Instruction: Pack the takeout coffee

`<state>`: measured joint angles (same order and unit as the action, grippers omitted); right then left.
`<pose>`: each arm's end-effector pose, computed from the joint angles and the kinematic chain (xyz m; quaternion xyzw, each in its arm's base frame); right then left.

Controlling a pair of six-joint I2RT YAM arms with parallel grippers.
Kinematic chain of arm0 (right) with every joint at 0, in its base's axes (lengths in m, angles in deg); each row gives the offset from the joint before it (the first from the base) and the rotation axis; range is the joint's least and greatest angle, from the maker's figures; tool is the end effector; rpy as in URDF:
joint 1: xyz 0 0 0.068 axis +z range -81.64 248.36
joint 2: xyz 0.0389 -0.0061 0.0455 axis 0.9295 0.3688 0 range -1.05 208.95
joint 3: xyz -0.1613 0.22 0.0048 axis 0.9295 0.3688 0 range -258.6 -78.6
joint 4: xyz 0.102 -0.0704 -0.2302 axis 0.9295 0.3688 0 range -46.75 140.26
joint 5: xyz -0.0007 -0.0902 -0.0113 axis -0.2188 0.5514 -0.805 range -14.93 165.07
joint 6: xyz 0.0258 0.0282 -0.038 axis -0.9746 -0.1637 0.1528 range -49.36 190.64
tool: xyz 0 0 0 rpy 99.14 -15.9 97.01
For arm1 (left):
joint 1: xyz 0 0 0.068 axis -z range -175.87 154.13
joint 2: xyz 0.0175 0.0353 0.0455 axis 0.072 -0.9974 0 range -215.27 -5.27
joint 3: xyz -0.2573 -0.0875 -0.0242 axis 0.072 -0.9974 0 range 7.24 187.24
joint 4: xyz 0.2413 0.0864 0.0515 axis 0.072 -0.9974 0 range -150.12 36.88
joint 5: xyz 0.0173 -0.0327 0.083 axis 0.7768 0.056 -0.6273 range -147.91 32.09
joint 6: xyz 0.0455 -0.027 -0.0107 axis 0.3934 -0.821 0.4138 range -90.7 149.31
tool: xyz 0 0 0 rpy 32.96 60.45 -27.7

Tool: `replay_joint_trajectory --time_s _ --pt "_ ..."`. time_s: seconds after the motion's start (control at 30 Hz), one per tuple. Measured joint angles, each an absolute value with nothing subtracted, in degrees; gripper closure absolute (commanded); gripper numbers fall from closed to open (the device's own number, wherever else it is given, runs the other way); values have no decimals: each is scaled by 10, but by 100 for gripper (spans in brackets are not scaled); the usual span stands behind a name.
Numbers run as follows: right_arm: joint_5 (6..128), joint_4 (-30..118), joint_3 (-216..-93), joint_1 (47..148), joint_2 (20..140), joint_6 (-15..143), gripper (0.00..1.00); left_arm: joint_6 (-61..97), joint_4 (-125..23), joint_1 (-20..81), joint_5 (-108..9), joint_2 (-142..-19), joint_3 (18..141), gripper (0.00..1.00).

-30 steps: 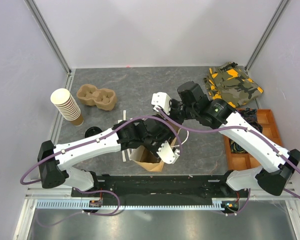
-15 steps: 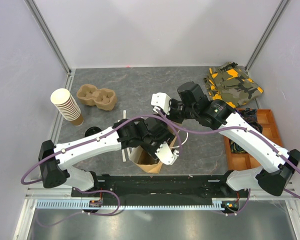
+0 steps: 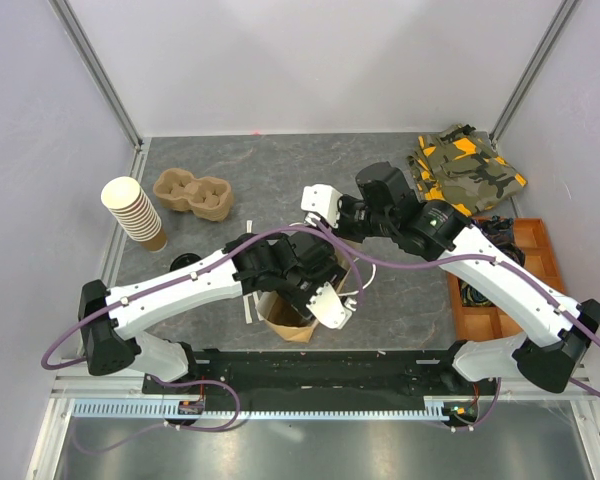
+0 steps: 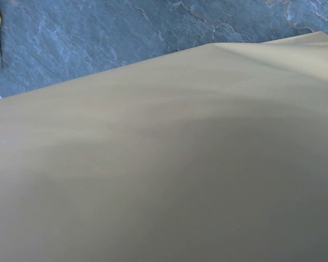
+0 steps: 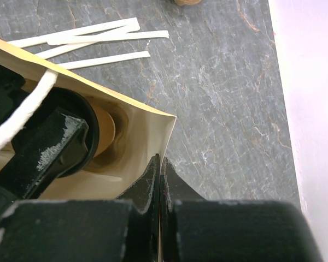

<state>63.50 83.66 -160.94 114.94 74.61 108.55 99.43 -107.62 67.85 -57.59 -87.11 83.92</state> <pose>0.1882 0.2094 0.3970 -0.6250 0.6174 0.1242 0.4612 0.1271 -0.2576 0.3179 0.8882 0.3777 0.0119 0.2614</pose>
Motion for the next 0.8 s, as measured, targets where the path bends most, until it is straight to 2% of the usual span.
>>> replay_joint_trajectory --time_s 0.8 --pt "720 840 -1569 1152 747 1016 100 983 -1107 653 -496 -913 836 76"
